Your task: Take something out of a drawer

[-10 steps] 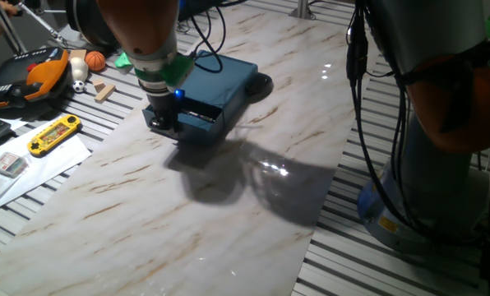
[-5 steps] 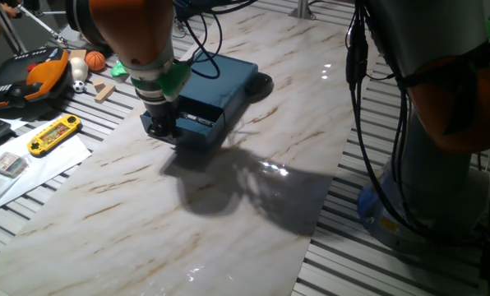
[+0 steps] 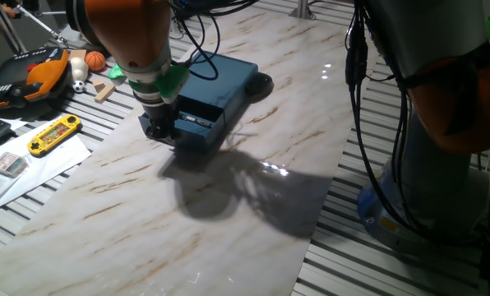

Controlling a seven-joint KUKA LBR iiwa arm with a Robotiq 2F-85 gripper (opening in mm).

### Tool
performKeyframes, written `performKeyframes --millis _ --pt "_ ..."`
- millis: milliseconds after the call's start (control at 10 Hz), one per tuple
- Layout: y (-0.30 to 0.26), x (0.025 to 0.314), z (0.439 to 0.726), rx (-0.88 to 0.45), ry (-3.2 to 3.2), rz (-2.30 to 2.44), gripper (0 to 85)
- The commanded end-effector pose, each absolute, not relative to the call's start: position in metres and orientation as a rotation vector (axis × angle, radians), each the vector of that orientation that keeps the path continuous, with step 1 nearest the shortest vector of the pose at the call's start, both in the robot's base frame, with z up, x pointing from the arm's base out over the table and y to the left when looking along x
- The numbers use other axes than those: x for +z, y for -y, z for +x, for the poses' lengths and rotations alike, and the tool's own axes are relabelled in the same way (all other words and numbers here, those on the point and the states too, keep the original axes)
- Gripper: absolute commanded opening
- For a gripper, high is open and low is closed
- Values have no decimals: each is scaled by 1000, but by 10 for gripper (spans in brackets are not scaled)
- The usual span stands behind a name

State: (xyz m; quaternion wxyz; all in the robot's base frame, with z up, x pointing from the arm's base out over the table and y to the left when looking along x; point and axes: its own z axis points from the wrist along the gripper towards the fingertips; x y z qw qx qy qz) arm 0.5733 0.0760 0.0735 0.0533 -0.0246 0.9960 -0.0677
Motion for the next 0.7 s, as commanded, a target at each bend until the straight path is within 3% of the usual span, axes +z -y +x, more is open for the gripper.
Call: performKeyframes --millis 0,600 --pt "-76 73 573 -201 -3027 -72 0" --pt "-83 74 571 -191 -3029 -62 0"
